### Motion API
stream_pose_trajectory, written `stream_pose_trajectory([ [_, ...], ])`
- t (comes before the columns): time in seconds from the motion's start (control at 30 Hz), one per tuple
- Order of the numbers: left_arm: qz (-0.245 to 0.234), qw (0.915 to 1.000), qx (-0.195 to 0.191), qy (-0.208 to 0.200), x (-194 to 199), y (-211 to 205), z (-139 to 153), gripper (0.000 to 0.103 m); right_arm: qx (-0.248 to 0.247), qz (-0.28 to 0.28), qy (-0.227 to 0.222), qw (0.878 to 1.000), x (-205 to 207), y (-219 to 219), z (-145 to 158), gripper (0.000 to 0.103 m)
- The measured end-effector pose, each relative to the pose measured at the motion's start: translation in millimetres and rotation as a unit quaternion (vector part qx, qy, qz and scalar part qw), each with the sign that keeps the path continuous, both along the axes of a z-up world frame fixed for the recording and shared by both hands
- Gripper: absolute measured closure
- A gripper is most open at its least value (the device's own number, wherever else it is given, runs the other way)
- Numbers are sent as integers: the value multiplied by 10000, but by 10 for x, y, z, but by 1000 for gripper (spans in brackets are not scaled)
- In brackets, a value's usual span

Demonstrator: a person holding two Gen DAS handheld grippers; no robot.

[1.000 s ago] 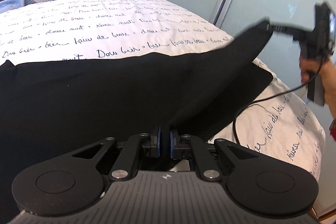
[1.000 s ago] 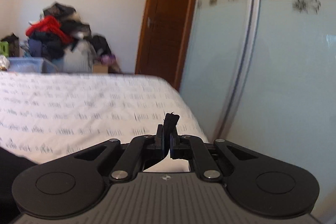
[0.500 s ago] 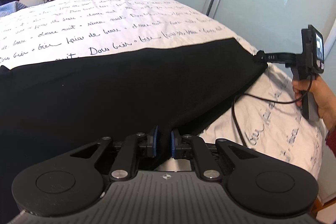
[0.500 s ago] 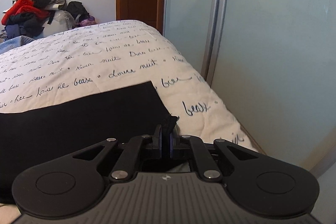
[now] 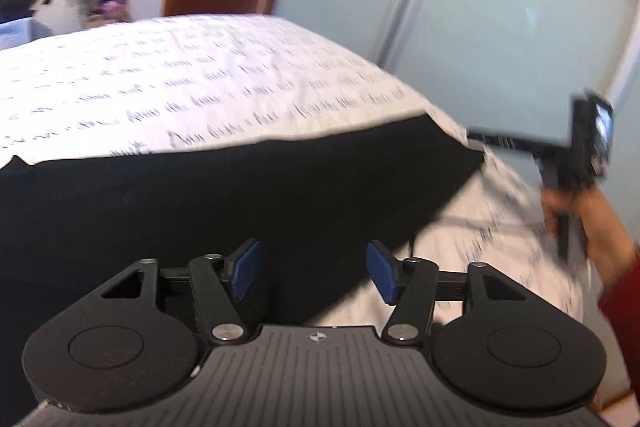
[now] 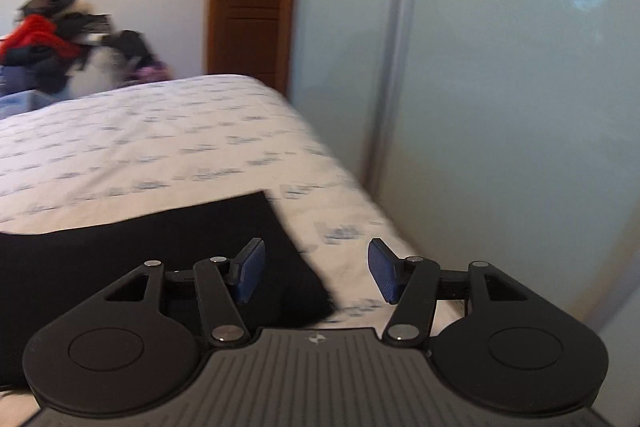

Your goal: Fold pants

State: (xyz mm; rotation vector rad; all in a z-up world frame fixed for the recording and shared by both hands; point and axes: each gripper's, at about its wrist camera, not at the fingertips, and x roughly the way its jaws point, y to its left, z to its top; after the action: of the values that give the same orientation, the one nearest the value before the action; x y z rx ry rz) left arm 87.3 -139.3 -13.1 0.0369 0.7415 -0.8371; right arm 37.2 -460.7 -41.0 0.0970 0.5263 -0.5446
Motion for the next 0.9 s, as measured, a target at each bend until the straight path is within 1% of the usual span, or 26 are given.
stream_pose_trajectory([
  [0.07,217,9997,109,65,88,-44,-51,39,135,487,107,9987,67,129,-22,47],
  [0.13,301,9989,335,156,153,-97,-155,40,196,802,448,9956,165,221,-120,47],
  [0.2,309,9980,510,230,183,-125,-248,40,149,862,798,9930,240,236,-251,47],
  [0.23,304,9977,570,217,183,-121,-281,40,112,831,829,9930,246,228,-290,47],
  [0.3,336,9971,674,65,141,-116,-279,40,174,602,657,9959,174,177,-258,47],
  [0.37,313,9973,654,-88,102,-138,-228,40,242,395,269,9986,34,157,-160,46],
  [0.43,276,9977,593,-181,94,-147,-208,37,512,295,-53,9982,-92,94,-90,46],
  [0.47,234,9977,604,-188,90,-173,-220,34,740,308,-136,9967,-139,52,-76,46],
  [0.53,182,9971,719,-150,98,-242,-275,34,1207,523,-221,9911,-187,26,-94,46],
  [0.57,190,9965,808,-133,100,-269,-320,34,1319,665,-204,9888,-178,38,-116,46],
  [0.63,231,9951,920,-294,68,-319,-346,34,1154,832,-68,9898,-115,118,-170,46],
  [0.7,227,9936,991,-486,11,-347,-325,34,891,832,232,9923,-26,194,-235,47],
  [0.73,222,9934,980,-560,-12,-351,-307,34,864,773,344,9927,7,187,-269,47],
  [0.77,219,9933,946,-626,-30,-350,-280,34,889,714,336,9929,-9,194,-279,47],
  [0.83,254,9935,857,-703,-55,-351,-232,32,961,581,124,9936,-102,200,-225,46],
  [0.9,272,9943,753,-708,-66,-369,-190,26,941,386,-39,9948,-176,187,-190,46],
])
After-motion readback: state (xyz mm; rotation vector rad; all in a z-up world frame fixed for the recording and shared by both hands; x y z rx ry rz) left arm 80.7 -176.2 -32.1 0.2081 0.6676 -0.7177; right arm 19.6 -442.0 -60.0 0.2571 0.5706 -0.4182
